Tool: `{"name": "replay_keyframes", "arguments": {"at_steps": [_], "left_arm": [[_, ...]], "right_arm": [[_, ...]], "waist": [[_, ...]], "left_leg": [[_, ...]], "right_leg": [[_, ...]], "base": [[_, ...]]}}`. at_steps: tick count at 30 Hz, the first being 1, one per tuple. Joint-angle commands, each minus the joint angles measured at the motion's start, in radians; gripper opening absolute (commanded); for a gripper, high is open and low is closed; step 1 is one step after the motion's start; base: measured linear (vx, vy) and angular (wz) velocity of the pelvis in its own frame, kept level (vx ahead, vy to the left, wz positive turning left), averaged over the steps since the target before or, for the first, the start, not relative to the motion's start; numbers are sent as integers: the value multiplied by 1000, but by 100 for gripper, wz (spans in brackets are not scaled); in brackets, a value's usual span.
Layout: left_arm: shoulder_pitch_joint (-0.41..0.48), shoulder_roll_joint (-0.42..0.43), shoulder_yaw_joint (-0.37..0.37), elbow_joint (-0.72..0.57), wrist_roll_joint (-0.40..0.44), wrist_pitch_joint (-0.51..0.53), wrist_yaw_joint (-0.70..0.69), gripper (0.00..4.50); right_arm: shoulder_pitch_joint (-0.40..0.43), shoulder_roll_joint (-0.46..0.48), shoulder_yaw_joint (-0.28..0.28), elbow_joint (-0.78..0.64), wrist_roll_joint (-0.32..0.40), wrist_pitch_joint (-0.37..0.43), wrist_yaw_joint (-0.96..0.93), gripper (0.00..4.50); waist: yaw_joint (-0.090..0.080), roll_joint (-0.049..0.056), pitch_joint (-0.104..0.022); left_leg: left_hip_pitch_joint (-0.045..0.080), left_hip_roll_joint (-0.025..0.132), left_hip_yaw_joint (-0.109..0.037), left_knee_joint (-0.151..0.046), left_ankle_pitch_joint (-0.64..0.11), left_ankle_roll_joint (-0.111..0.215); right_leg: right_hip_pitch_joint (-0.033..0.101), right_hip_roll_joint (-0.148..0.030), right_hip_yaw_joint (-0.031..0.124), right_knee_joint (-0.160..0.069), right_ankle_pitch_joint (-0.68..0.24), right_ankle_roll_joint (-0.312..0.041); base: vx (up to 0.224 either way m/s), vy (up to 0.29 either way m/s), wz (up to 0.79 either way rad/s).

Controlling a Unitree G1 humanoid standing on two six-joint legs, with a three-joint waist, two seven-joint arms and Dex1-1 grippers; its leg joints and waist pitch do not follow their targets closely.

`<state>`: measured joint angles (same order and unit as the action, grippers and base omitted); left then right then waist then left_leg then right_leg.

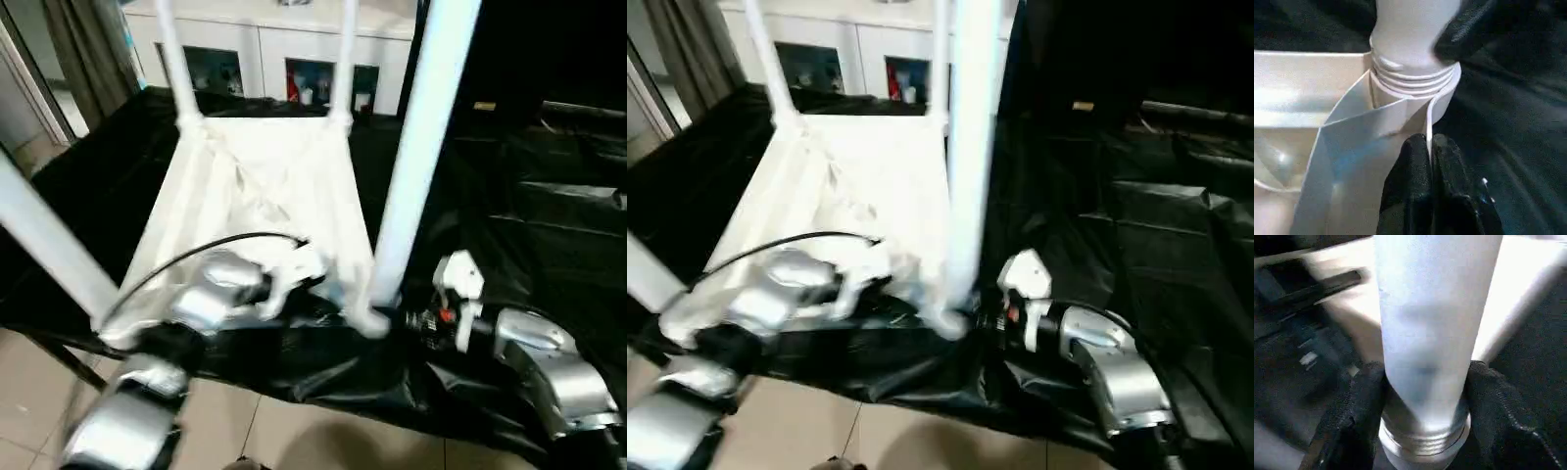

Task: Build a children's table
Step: Rotate leg to tighten

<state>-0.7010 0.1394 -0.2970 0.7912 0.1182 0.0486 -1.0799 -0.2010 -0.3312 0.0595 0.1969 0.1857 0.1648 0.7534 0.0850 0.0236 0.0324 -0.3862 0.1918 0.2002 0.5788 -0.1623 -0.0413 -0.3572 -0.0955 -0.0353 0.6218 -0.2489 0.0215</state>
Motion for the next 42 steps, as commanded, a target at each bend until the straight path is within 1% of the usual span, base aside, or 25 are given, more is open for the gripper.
{"name": "replay_keyframes", "arguments": {"at_steps": [1, 3, 4, 5, 7, 8, 9, 10, 12, 15, 17, 19, 21, 24, 25, 26, 27, 28, 29, 31, 32, 34, 36, 38, 42], "left_arm": [[7, -63, 6, 44, -15, 12, 103, 0], [-13, -93, 12, 71, -3, 20, 181, 0], [-43, -135, 24, 108, 9, 40, 292, 0], [-43, -135, 24, 108, 9, 40, 292, 0], [-74, -176, 33, 147, 23, 47, 388, 0], [-83, -186, 35, 160, 28, 44, 409, 0], [-83, -186, 35, 160, 28, 44, 409, 0], [-92, -192, 32, 178, 35, 25, 400, 0], [-93, -188, 26, 187, 37, 10, 382, 0], [-86, -174, 18, 187, 35, -2, 345, 0], [-77, -160, 11, 178, 32, -7, 305, 0], [-72, -151, 7, 175, 29, -12, 279, 0], [-64, -126, 0, 169, 22, -17, 224, 0], [-50, -95, -4, 151, 5, -24, 139, 0], [-44, -83, -4, 143, -4, -33, 104, 0], [-40, -74, -4, 137, -10, -40, 79, 0], [-30, -51, -6, 120, -22, -45, 20, 0], [-30, -51, -6, 120, -22, -45, 20, 0], [-18, -21, -14, 96, -30, -52, -39, 0], [0, 17, -23, 60, -43, -54, -117, 0], [5, 25, -25, 47, -48, -49, -136, 0], [25, 53, -30, -2, -71, -28, -209, 0], [39, 69, -38, -30, -82, -7, -252, 0], [42, 72, -38, -36, -84, -3, -261, 0], [43, 73, -31, -33, -84, -9, -263, 0]], "right_arm": [[5, 32, 36, 54, -53, 45, -90, 216], [-4, 69, 25, 68, -67, 62, -174, 211], [-15, 118, 15, 79, -92, 88, -288, 209], [-15, 118, 15, 79, -92, 88, -288, 209], [-26, 171, 20, 74, -133, 109, -391, 208], [-29, 186, 23, 72, -142, 115, -411, 207], [-29, 186, 23, 72, -142, 115, -411, 206], [-41, 197, 33, 78, -152, 95, -409, 206], [-50, 198, 29, 86, -139, 82, -399, 206], [-53, 182, 18, 75, -114, 75, -372, 206], [-54, 170, 1, 78, -93, 63, -348, 276], [-56, 162, -15, 79, -77, 60, -333, 276], [-61, 127, -26, 66, -52, 71, -273, 309], [-62, 73, -22, 54, -38, 91, -193, 331], [-62, 51, -16, 54, -39, 97, -167, 342], [-62, 36, -12, 54, -40, 101, -148, 342], [-59, -5, -1, 49, -33, 108, -83, 342], [-59, -5, -1, 49, -33, 108, -83, 342], [-52, -45, 10, 33, -14, 113, -9, 342], [-42, -88, 17, 8, 23, 119, 92, 342], [-42, -92, 17, 2, 33, 120, 109, 342], [-41, -104, 19, -18, 66, 122, 167, 342], [-43, -106, 27, -23, 79, 114, 200, 342], [-45, -105, 29, -22, 82, 114, 210, 317], [-52, -104, 38, -11, 86, 109, 226, 293]], "waist": [[-3, -22, -35], [-4, -20, -37], [-9, -20, -37], [-11, -20, -35], [-13, -17, -39], [-14, -15, -40], [-14, -16, -40], [-13, -13, -42], [-14, -16, -42], [-11, -16, -42], [-11, -16, -43], [-10, -16, -43], [-7, -18, -43], [-2, -17, -43], [1, -16, -48], [1, -16, -48], [8, -13, -52], [6, -15, -52], [10, -15, -53], [16, -14, -52], [18, -19, -53], [22, -16, -55], [22, -14, -54], [22, -12, -54], [23, -16, -54]], "left_leg": [[24, 39, -26, -76, -283, 9], [30, 41, -27, -78, -304, -1], [28, 38, -28, -81, -304, -6], [27, 37, -29, -83, -303, -10], [30, 38, -30, -82, -297, -17], [29, 38, -31, -83, -290, -13], [29, 37, -30, -83, -287, -9], [27, 37, -30, -81, -278, -1], [24, 36, -28, -78, -262, 18], [23, 36, -27, -77, -248, 33], [23, 36, -26, -76, -244, 39], [23, 36, -25, -76, -240, 43], [20, 37, -26, -75, -221, 53], [22, 38, -24, -74, -213, 59], [21, 40, -24, -71, -185, 63], [21, 40, -24, -71, -185, 63], [20, 39, -24, -66, -147, 80], [19, 41, -22, -65, -141, 89], [16, 40, -22, -62, -132, 100], [15, 43, -20, -61, -136, 115], [14, 43, -20, -60, -134, 116], [14, 45, -19, -59, -121, 123], [15, 46, -18, -59, -128, 123], [18, 48, -18, -61, -139, 108], [18, 45, -18, -61, -139, 94]], "right_leg": [[16, -56, 26, -100, -242, -201], [11, -57, 29, -106, -272, -183], [13, -55, 29, -106, -268, -175], [13, -55, 29, -108, -274, -169], [10, -54, 29, -107, -257, -165], [12, -54, 29, -106, -235, -165], [12, -53, 29, -108, -223, -165], [13, -54, 30, -106, -195, -167], [15, -53, 29, -104, -155, -172], [18, -54, 28, -104, -142, -176], [17, -55, 28, -104, -144, -178], [18, -55, 28, -105, -147, -180], [21, -55, 27, -103, -126, -184], [20, -54, 27, -102, -114, -195], [20, -54, 27, -95, -69, -203], [20, -54, 27, -95, -69, -203], [22, -52, 24, -85, 4, -212], [22, -52, 26, -84, 24, -217], [24, -52, 24, -79, 56, -225], [23, -53, 23, -76, 67, -233], [23, -52, 23, -75, 69, -234], [21, -52, 21, -69, 91, -243], [16, -51, 20, -69, 79, -253], [14, -51, 21, -70, 64, -260], [16, -52, 23, -69, 78, -261]], "base": [[0, 0, 0], [0, 0, 0], [0, 0, 0], [0, 0, 0], [0, 0, 0], [0, 0, 0], [0, 0, 0], [0, 0, 0], [0, 0, 0], [0, 0, 0], [0, 0, 0], [0, 0, 0], [0, 0, 0], [0, 0, 0], [0, 0, 0], [0, 0, 0], [0, 0, 0], [0, 0, 0], [0, 0, 0], [0, 0, 0], [0, 0, 0], [0, 0, 0], [0, 0, 0], [0, 0, 0], [0, 0, 0]]}}
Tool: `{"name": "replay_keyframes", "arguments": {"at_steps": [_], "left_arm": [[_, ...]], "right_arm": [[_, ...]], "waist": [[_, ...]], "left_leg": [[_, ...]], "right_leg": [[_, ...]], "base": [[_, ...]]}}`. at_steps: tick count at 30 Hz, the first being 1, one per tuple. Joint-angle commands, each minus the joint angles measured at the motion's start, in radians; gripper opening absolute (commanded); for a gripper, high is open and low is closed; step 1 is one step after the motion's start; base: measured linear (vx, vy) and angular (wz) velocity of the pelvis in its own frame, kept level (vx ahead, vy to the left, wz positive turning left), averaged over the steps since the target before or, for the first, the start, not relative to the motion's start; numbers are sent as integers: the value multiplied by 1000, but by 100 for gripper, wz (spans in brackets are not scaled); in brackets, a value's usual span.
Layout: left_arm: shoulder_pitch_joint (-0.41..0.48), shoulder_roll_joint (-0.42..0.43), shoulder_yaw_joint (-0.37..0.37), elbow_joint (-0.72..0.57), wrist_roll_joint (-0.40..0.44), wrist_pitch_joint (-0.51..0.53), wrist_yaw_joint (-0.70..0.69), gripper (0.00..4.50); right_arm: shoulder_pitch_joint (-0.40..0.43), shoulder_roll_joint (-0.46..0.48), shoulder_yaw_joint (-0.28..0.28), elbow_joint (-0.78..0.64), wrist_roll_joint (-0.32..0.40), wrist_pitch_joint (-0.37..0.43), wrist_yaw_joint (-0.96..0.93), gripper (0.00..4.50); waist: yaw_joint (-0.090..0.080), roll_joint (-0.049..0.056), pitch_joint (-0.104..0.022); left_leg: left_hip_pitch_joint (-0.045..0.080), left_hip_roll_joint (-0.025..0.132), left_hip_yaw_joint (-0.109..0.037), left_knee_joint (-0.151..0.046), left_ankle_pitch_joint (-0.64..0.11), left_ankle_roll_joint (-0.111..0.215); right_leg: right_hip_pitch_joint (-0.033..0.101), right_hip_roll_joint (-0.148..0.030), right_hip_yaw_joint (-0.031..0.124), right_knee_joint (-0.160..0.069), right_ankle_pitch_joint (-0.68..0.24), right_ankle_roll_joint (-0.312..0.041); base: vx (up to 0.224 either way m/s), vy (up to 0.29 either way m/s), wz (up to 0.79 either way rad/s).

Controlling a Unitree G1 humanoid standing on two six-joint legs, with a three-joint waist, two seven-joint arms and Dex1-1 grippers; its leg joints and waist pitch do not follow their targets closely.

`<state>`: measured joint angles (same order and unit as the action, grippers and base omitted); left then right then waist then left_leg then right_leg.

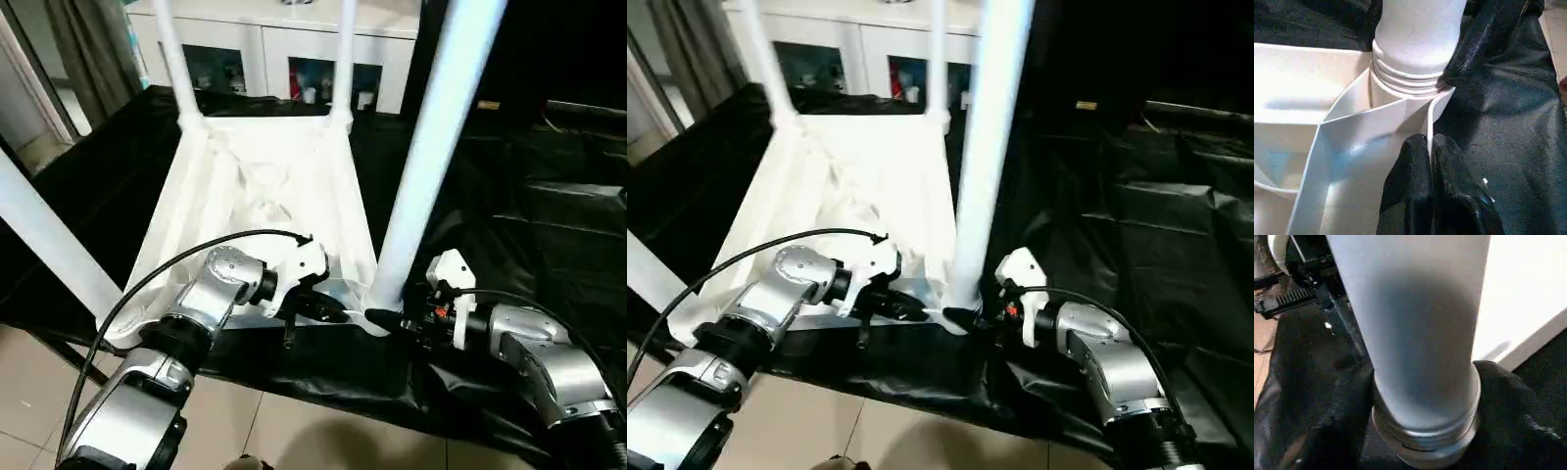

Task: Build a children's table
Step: Rotate leg to tighten

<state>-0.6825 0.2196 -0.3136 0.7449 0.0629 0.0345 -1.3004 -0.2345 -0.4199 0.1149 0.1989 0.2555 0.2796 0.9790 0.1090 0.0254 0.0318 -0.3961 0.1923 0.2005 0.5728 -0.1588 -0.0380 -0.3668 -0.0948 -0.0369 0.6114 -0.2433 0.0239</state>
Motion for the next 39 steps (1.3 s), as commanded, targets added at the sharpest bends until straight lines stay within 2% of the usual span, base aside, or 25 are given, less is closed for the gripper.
{"name": "replay_keyframes", "arguments": {"at_steps": [1, 10, 14, 17, 18, 19, 21, 22, 23, 24, 25, 27, 30, 32, 33, 35, 38, 39], "left_arm": [[25, -7, -12, 10, -30, 5, -43, 0], [34, -3, -15, -21, -36, 23, -48, 0], [24, -28, -3, 17, -3, 12, 60, 0], [-9, -76, 17, 81, 26, 11, 212, 0], [-9, -76, 17, 81, 26, 11, 212, 0], [-42, -123, 23, 133, 51, 24, 335, 0], [-69, -168, 27, 178, 67, 31, 434, 0], [-80, -187, 30, 198, 71, 40, 474, 0], [-90, -206, 30, 218, 77, 43, 513, 0], [-96, -217, 29, 230, 81, 45, 537, 0], [-102, -229, 23, 241, 87, 45, 553, 0], [-113, -253, 13, 264, 96, 37, 567, 0], [-118, -261, 7, 276, 104, 26, 556, 0], [-119, -260, 5, 281, 104, 17, 526, 0], [-121, -258, 4, 285, 104, 13, 514, 0], [-119, -241, 3, 277, 94, 5, 461, 0], [-109, -206, -3, 255, 78, -19, 357, 0], [-102, -192, -7, 242, 68, -28, 310, 0]], "right_arm": [[-20, -17, -14, -9, 18, -12, 9, 281], [-4, -10, -1, -11, 11, -19, 26, 273], [3, 27, -16, 10, -13, -24, -67, 273], [-5, 89, -38, 58, -65, -24, -237, 272], [-5, 89, -38, 58, -65, -24, -237, 272], [-9, 155, -62, 81, -90, -3, -379, 272], [-11, 207, -71, 94, -125, -10, -497, 272], [-13, 225, -69, 101, -139, -16, -537, 272], [-15, 244, -68, 107, -152, -20, -576, 272], [-16, 256, -67, 110, -158, -21, -600, 272], [-20, 269, -65, 117, -167, -20, -625, 272], [-29, 290, -52, 130, -187, -40, -648, 272], [-30, 298, -47, 130, -183, -59, -633, 272], [-27, 304, -63, 110, -148, -62, -594, 272], [-26, 304, -68, 99, -129, -61, -579, 328], [-23, 272, -65, 67, -91, -53, -501, 342], [-17, 185, -33, 41, -76, -73, -355, 376], [-16, 155, -24, 38, -80, -86, -317, 376]], "waist": [[0, -25, -53], [3, -21, -54], [1, -22, -53], [-6, -25, -47], [-9, -24, -46], [-19, -22, -44], [-22, -24, -42], [-25, -19, -44], [-26, -21, -44], [-26, -22, -41], [-25, -13, -43], [-25, -18, -45], [-23, -16, -48], [-22, -13, -47], [-22, -14, -47], [-21, -15, -47], [-16, -20, -49], [-16, -19, -49]], "left_leg": [[27, 43, -17, -53, -133, 95], [27, 43, -17, -50, -118, 103], [27, 43, -18, -51, -121, 98], [28, 40, -19, -56, -172, 69], [31, 40, -20, -60, -195, 49], [29, 39, -21, -65, -215, 31], [36, 41, -23, -69, -247, 8], [34, 40, -26, -71, -249, -7], [34, 40, -25, -72, -249, -8], [37, 38, -24, -71, -266, -6], [37, 38, -25, -71, -266, -7], [34, 37, -24, -70, -248, 1], [30, 35, -24, -66, -211, 24], [31, 35, -24, -66, -214, 34], [32, 36, -24, -66, -219, 38], [31, 37, -24, -66, -220, 41], [28, 37, -24, -61, -188, 63], [26, 37, -22, -58, -181, 75]], "right_leg": [[27, -52, 25, -57, 89, -263], [28, -51, 24, -54, 95, -263], [26, -51, 25, -55, 91, -262], [25, -54, 26, -67, -8, -250], [24, -55, 26, -73, -65, -240], [20, -54, 28, -77, -114, -227], [18, -55, 28, -83, -158, -217], [21, -57, 28, -83, -177, -207], [21, -56, 29, -85, -175, -202], [17, -55, 31, -90, -183, -192], [17, -57, 32, -90, -183, -190], [19, -55, 32, -89, -146, -184], [25, -53, 30, -83, -64, -189], [24, -53, 29, -83, -60, -193], [24, -54, 29, -84, -64, -195], [25, -54, 29, -84, -67, -198], [33, -54, 27, -80, -18, -203], [32, -55, 28, -78, 0, -209]], "base": [[0, 0, 0], [0, 0, 0], [0, 0, 0], [0, 0, 0], [0, 0, 0], [0, 0, 0], [0, 0, 0], [0, 0, 0], [0, 0, 0], [0, 0, 0], [0, 0, 0], [0, 0, 0], [0, 0, 0], [0, 0, 0], [0, 0, 0], [0, 0, 0], [0, 0, 0], [0, 0, 0]]}}
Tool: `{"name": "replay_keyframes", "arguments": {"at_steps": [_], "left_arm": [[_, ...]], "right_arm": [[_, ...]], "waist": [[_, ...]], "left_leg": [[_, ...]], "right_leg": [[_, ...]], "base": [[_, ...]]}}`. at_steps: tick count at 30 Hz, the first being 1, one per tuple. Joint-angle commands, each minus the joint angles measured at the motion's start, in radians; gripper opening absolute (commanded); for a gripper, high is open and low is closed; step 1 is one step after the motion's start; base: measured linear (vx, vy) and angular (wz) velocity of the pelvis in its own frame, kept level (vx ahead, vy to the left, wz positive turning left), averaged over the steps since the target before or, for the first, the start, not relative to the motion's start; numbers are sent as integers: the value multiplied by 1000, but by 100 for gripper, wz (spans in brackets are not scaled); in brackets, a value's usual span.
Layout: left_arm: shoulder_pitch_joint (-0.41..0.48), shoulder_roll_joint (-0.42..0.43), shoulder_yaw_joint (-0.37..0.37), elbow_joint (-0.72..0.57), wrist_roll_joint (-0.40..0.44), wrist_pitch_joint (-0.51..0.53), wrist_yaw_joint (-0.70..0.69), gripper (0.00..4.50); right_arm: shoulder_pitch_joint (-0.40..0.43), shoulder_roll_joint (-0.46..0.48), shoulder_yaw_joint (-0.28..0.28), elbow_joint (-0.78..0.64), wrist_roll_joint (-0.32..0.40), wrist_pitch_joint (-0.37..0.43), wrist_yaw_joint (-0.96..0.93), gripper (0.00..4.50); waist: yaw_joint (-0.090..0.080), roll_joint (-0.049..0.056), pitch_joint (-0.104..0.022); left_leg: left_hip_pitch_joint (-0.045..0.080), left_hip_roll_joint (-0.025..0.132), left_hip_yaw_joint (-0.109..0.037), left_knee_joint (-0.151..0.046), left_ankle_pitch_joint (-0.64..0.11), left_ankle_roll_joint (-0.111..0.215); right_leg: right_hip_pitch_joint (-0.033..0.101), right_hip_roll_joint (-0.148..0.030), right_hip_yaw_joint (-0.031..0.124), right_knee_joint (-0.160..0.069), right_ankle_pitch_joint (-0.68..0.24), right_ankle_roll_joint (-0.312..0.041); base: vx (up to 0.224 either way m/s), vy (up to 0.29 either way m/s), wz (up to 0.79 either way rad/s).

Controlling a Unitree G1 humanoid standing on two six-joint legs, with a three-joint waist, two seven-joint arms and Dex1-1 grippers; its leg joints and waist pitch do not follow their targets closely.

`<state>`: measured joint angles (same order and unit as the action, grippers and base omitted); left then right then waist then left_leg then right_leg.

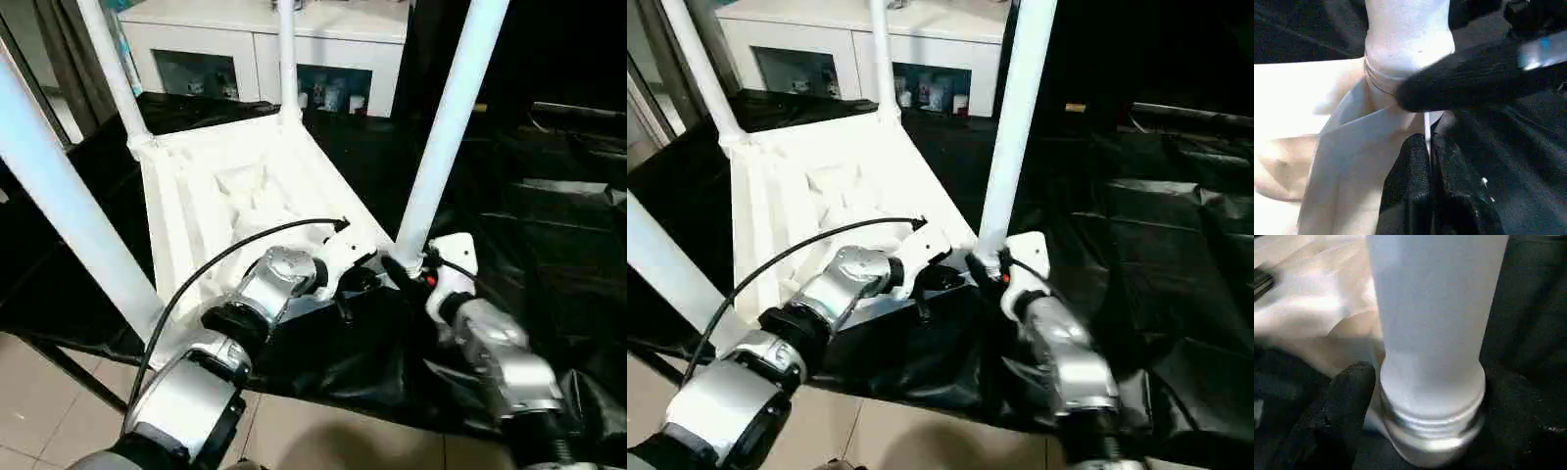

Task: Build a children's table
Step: Rotate leg to tighten

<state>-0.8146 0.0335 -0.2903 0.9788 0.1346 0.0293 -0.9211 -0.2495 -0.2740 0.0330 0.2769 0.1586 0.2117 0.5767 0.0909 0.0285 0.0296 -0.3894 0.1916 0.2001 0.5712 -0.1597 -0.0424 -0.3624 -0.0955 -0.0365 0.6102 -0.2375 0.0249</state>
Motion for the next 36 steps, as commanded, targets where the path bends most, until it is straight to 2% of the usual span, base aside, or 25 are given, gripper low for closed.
{"name": "replay_keyframes", "arguments": {"at_steps": [1, 4, 7, 9, 14, 15, 17, 18, 23, 26, 32, 36], "left_arm": [[36, 8, -34, -5, -11, -22, -115, 0], [64, 51, -50, -57, -40, -28, -263, 0], [94, 97, -61, -123, -63, -8, -372, 0], [100, 105, -60, -136, -69, -3, -390, 0], [115, 127, -59, -162, -75, 2, -418, 0], [123, 132, -54, -176, -75, 9, -423, 0], [127, 135, -53, -185, -76, 13, -425, 0], [129, 137, -53, -191, -77, 15, -427, 0], [136, 144, -53, -211, -80, 24, -424, 0], [141, 145, -52, -221, -78, 26, -414, 0], [148, 146, -49, -231, -75, 32, -400, 0], [151, 147, -49, -232, -73, 31, -397, 0]], "right_arm": [[-1, -19, 62, -40, 16, -24, 122, 376], [10, -93, 69, -61, 47, -17, 258, 376], [19, -155, 73, -79, 98, -4, 409, 376], [14, -164, 73, -71, 104, -9, 428, 376], [4, -176, 85, -60, 118, -3, 480, 376], [0, -180, 97, -51, 110, -9, 491, 376], [-3, -181, 106, -42, 102, -15, 496, 362], [-3, -182, 108, -40, 101, -16, 500, 349], [-21, -180, 117, -5, 78, -38, 513, 320], [-30, -184, 123, 6, 69, -48, 508, 283], [-35, -178, 123, 21, 60, -64, 507, 268], [-30, -175, 125, 19, 59, -67, 509, 266]], "waist": [[3, -26, -46], [6, -25, -45], [16, -23, -45], [23, -20, -47], [26, -22, -47], [27, -33, -45], [25, -31, -46], [25, -35, -46], [24, -33, -48], [25, -33, -47], [23, -36, -46], [22, -35, -48]], "left_leg": [[19, 38, -21, -56, -181, 84], [20, 40, -21, -56, -180, 97], [23, 48, -19, -57, -186, 102], [26, 51, -18, -57, -185, 97], [23, 48, -19, -58, -188, 87], [19, 48, -19, -58, -181, 93], [22, 48, -18, -56, -174, 91], [21, 47, -17, -56, -172, 91], [21, 46, -18, -54, -149, 98], [21, 46, -17, -53, -148, 102], [20, 46, -17, -53, -160, 99], [20, 45, -17, -51, -138, 108]], "right_leg": [[27, -55, 28, -77, -3, -212], [26, -56, 26, -77, -28, -229], [23, -53, 25, -73, -26, -247], [18, -53, 25, -68, -10, -262], [20, -56, 24, -67, -2, -263], [22, -59, 24, -67, -23, -256], [19, -58, 25, -68, -25, -256], [20, -57, 25, -67, -24, -255], [20, -55, 24, -62, 5, -259], [20, -56, 24, -62, 11, -263], [20, -56, 24, -64, -14, -259], [22, -54, 24, -60, 16, -260]], "base": [[0, 0, 0], [0, 0, 0], [0, 0, 0], [0, 0, 0], [0, 0, 0], [0, 0, 0], [0, 0, 0], [0, 0, 0], [0, 0, 0], [0, 0, 0], [0, 0, 0], [0, 0, 0]]}}
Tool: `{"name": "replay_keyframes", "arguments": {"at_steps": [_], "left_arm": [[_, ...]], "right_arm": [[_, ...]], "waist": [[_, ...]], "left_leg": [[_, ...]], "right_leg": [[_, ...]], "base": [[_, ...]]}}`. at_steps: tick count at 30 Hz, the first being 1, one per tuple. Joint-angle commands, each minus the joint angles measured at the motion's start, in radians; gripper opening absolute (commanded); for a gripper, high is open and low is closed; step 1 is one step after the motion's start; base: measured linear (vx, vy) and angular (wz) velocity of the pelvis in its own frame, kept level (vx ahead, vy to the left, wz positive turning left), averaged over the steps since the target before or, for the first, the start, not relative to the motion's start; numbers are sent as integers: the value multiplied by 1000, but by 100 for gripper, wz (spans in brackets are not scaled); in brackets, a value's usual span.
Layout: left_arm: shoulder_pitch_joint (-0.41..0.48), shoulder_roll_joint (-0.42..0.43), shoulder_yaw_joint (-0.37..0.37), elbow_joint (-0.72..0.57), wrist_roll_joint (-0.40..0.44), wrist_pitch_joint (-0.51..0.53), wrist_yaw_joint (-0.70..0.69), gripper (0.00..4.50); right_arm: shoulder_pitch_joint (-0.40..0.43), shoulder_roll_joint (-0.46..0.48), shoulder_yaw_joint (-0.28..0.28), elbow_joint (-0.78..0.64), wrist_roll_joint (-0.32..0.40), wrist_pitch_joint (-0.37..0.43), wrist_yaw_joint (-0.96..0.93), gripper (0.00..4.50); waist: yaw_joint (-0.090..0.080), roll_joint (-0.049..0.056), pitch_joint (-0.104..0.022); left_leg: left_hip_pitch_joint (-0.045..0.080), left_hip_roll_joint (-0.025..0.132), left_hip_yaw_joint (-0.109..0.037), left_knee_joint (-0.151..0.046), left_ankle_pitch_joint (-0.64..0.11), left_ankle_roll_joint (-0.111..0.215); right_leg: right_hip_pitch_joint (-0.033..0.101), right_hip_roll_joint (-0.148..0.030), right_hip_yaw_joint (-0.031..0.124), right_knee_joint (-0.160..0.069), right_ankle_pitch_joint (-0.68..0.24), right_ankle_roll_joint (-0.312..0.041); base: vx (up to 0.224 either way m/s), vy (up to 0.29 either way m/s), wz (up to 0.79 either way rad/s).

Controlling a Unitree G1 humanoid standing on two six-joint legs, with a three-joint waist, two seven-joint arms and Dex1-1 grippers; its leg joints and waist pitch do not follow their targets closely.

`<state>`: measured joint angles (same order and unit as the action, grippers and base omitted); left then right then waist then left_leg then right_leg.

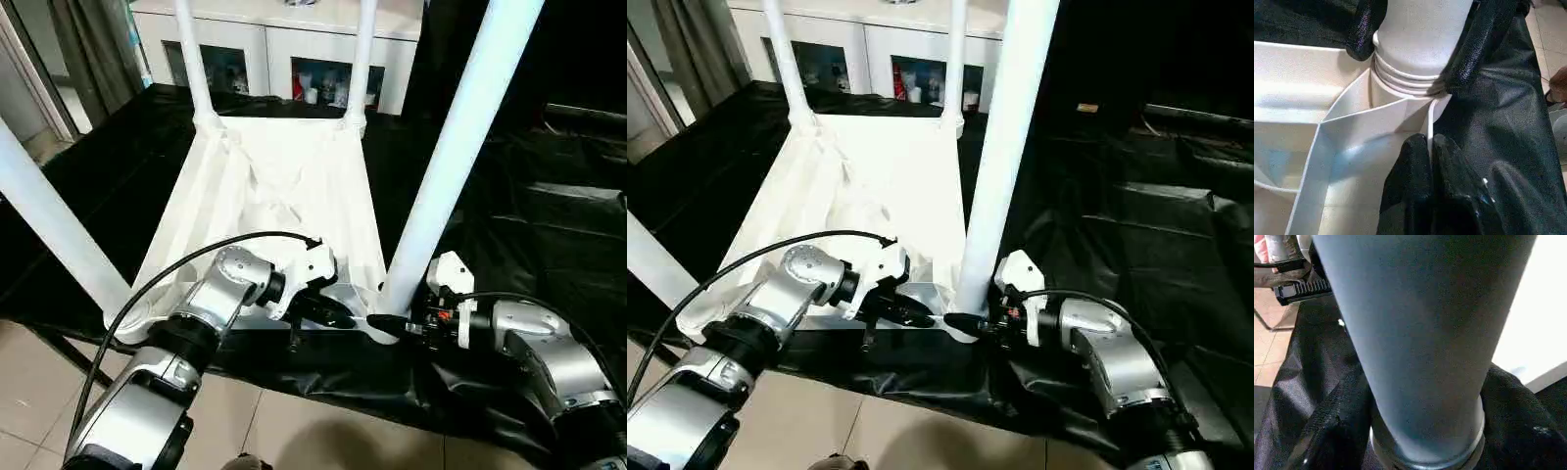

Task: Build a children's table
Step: Rotate leg to tighten

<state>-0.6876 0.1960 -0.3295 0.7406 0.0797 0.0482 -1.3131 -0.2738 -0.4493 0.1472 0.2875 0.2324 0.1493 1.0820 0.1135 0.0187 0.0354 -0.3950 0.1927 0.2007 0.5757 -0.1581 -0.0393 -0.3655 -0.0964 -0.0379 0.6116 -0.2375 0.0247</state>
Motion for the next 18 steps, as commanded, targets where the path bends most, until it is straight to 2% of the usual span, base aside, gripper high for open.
{"name": "replay_keyframes", "arguments": {"at_steps": [1, 3, 4, 6, 7, 8, 9, 10, 11, 12, 13, 15, 18], "left_arm": [[24, -19, -4, 12, -17, 15, 15, 0], [17, -32, 9, 30, -15, 12, 60, 0], [6, -46, 21, 49, -10, 14, 108, 0], [-13, -71, 33, 82, 2, 13, 186, 0], [-36, -100, 37, 124, 25, 10, 287, 0], [-44, -111, 38, 139, 34, 10, 325, 0], [-56, -128, 38, 162, 49, 10, 385, 0], [-77, -171, 38, 203, 66, 23, 480, 0], [-84, -188, 39, 217, 69, 29, 511, 0], [-96, -217, 42, 238, 71, 32, 562, 0], [-104, -237, 44, 253, 72, 32, 595, 0], [-124, -272, 36, 286, 91, 18, 666, 0], [-134, -278, 35, 301, 97, -2, 663, 0]], "right_arm": [[6, 12, 6, 6, -10, -4, -20, 266], [14, 44, -19, 13, -11, 6, -97, 266], [13, 64, -32, 28, -25, 12, -159, 266], [8, 88, -41, 58, -58, 7, -246, 266], [1, 111, -48, 88, -92, 9, -335, 266], [-2, 119, -52, 96, -100, 14, -364, 266], [-7, 135, -59, 106, -111, 22, -411, 265], [-18, 179, -81, 117, -121, 54, -514, 265], [-22, 195, -89, 119, -122, 67, -549, 265], [-26, 224, -98, 115, -125, 87, -601, 265], [-28, 247, -104, 109, -129, 101, -641, 265], [-24, 302, -88, 81, -147, 127, -702, 265], [-11, 323, -56, 58, -150, 83, -682, 265]], "waist": [[0, -25, -54], [-1, -26, -52], [-4, -22, -51], [-11, -23, -49], [-17, -22, -47], [-19, -25, -46], [-24, -26, -44], [-25, -21, -44], [-30, -20, -41], [-31, -21, -42], [-29, -17, -46], [-28, -20, -45], [-24, -20, -48]], "left_leg": [[25, 43, -17, -55, -139, 108], [25, 43, -17, -56, -144, 106], [26, 43, -18, -59, -159, 96], [26, 41, -20, -63, -194, 68], [29, 41, -21, -67, -222, 48], [30, 41, -21, -68, -233, 38], [30, 39, -23, -71, -263, 24], [30, 40, -23, -71, -258, 20], [35, 39, -24, -75, -281, 6], [35, 38, -25, -76, -287, 0], [34, 38, -27, -76, -273, -3], [34, 38, -25, -75, -261, 7], [32, 36, -25, -72, -243, 22]], "right_leg": [[24, -53, 25, -61, 19, -262], [23, -54, 26, -63, 9, -261], [20, -54, 26, -66, -19, -258], [21, -54, 26, -73, -83, -249], [19, -55, 26, -79, -129, -240], [18, -54, 27, -81, -146, -235], [21, -59, 28, -88, -211, -217], [19, -57, 29, -89, -212, -211], [14, -53, 30, -94, -232, -202], [14, -54, 29, -93, -246, -198], [18, -57, 30, -93, -238, -189], [15, -53, 31, -95, -196, -183], [19, -56, 32, -93, -163, -177]], "base": [[0, 0, 0], [0, 0, 0], [0, 0, 0], [0, 0, 0], [0, 0, 0], [0, 0, 0], [0, 0, 0], [0, 0, 0], [0, 0, 0], [0, 0, 0], [0, 0, 0], [0, 0, 0], [0, 0, 0]]}}
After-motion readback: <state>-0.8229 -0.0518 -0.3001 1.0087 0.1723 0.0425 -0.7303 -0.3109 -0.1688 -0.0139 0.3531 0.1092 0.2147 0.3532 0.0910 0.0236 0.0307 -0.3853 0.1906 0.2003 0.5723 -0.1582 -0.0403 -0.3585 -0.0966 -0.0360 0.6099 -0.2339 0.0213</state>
